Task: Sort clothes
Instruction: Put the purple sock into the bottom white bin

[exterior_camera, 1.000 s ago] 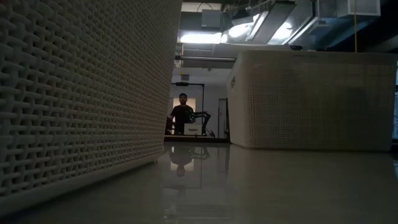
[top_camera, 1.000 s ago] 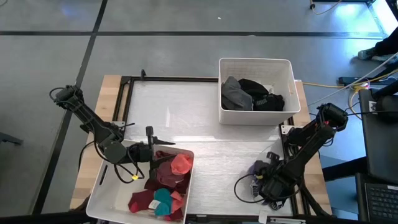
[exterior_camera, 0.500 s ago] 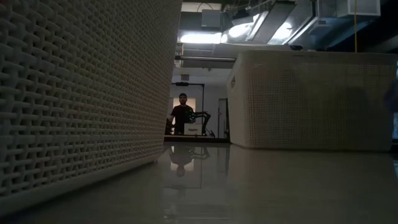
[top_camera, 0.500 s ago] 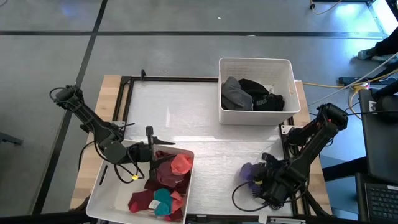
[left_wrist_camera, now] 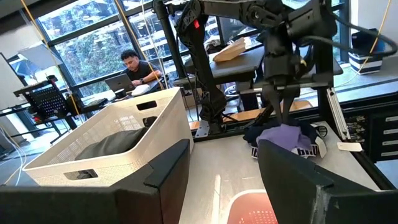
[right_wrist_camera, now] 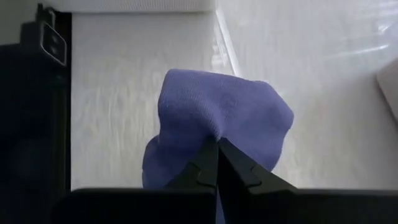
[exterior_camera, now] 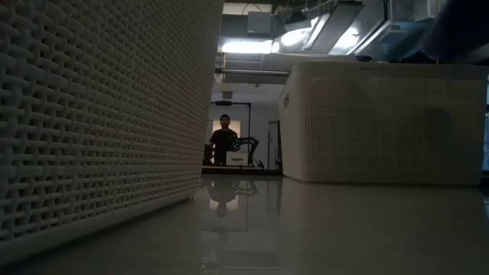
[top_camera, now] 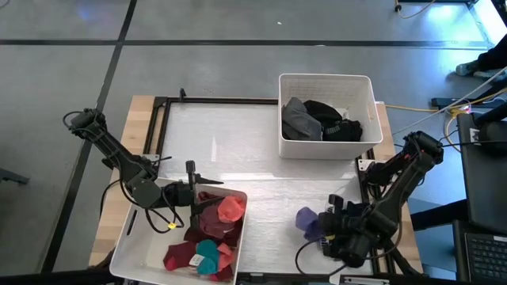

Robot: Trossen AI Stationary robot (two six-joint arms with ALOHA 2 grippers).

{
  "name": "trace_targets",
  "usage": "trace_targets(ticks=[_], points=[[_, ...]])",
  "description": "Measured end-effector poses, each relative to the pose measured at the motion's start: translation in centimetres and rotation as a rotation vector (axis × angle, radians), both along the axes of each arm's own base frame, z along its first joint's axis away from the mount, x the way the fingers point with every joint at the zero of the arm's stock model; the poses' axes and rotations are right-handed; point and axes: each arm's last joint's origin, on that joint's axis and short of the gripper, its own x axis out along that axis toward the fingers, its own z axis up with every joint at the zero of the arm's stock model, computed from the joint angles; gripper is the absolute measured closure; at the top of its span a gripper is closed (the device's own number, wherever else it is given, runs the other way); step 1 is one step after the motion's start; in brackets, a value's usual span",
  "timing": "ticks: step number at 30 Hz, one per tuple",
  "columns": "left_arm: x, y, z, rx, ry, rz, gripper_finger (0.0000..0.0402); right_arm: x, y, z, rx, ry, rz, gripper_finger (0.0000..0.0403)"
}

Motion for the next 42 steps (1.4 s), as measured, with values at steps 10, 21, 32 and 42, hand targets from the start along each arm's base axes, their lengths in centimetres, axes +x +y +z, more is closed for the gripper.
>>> trace_targets(ticks=[10,21,32,42], points=[[0.0,0.0,0.0,0.0,0.0,0.0,0.0222,1.8,-0.2,1.2,0.006,-0.084,0.033,0.0398],[0.0,0.0,0.0,0.0,0.0,0.0,0.0222,5.5,-1.1,2.4,0.048,-0.195,0.179,0.0398],[0.0,0.0,0.0,0.001,0.0,0.001,0.0222,7.5,-1.4,3.8,0.051,-0.344,0.302,0.0398],[0.0,0.0,0.0,0.002,0.0,0.001,0.0222,8.9,-1.9,4.9,0.045,-0.469,0.35,0.0398]])
